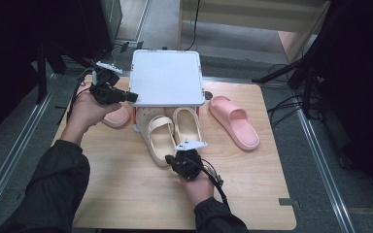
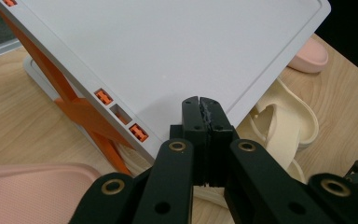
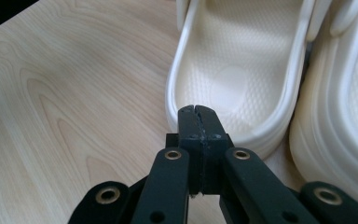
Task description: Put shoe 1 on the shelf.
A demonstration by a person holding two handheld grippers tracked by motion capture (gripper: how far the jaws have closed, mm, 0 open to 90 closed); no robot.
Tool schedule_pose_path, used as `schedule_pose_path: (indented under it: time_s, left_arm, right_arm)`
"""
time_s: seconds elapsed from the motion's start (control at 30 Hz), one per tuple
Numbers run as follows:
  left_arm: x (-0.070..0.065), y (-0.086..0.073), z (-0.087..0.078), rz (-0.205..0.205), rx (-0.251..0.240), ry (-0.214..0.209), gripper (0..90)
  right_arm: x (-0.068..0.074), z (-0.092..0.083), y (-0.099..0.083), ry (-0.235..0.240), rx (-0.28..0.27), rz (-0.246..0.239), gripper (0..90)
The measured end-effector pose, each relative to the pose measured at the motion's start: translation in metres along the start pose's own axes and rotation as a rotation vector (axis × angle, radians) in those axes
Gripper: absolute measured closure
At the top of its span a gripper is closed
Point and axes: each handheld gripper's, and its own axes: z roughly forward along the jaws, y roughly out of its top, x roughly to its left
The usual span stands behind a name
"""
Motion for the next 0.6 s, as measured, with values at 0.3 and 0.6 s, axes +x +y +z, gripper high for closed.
schedule_pose_path:
  time_s: [0.3,0.6]
  left_arm:
    - [0.001,0.000,0.000,0.001,-0.002,-0.003,89.7]
    - [0.000,0.000,0.000,0.006,-0.003,0.000,89.8]
  right_arm:
    - [0.000,0.001,-0.009,0.012,0.018,-0.001,90.0]
    - [0.002,0.009,-0.004,0.014,0.002,-0.016,90.0]
